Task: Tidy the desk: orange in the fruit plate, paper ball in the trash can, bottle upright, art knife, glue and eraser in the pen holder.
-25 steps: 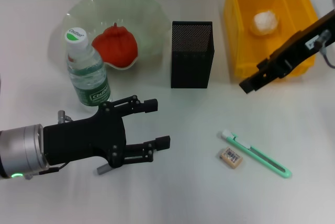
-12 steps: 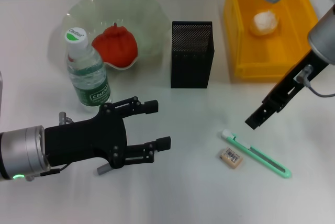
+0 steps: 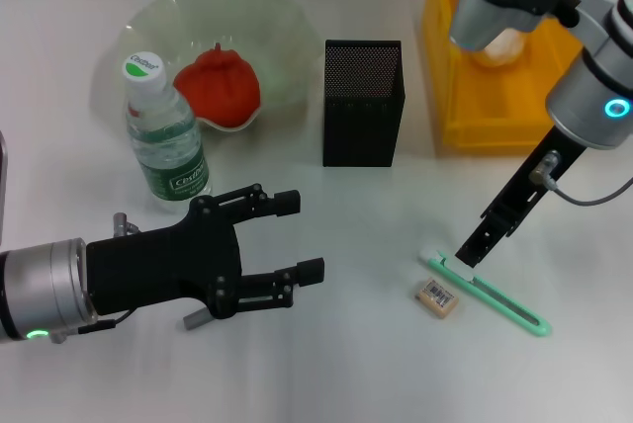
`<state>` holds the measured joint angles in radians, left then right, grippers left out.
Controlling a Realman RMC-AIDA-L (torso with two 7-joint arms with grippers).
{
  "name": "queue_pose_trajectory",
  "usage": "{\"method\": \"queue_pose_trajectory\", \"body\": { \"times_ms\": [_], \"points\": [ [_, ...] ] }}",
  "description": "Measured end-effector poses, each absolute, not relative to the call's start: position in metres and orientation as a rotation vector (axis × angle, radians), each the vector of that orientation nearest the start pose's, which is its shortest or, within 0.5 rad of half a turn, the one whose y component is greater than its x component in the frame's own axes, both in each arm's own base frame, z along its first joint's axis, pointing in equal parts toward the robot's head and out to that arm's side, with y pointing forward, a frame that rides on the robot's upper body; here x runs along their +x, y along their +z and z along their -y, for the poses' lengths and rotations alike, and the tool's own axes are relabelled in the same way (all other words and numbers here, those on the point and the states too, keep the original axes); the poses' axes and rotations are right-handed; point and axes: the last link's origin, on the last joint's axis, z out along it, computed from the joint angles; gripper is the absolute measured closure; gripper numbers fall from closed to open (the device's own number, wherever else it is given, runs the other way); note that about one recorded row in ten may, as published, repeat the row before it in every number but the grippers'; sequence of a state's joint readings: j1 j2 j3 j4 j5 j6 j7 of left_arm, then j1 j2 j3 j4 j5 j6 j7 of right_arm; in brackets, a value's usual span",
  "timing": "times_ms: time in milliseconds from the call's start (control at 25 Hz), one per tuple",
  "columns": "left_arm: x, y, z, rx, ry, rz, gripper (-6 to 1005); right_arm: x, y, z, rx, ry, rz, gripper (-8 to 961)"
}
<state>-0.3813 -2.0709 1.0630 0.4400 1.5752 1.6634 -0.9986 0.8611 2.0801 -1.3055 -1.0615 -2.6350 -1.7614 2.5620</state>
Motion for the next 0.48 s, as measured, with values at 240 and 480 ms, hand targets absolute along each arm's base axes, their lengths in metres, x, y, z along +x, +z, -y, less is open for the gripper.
{"method": "queue_pose_trajectory", "body": {
  "times_ms": [240,480],
  "points": [
    [-0.263,-0.042,-0.26,-2.772,-1.048,0.388,202,0.161,-0.025,-0.361,-2.722,-0.833,-1.038,253],
    [-0.264,-0.043,-0.262,-2.766,-1.027,0.395,202,0.165,-0.036,-0.363,-2.723,-0.853,-1.04,269]
  ]
}}
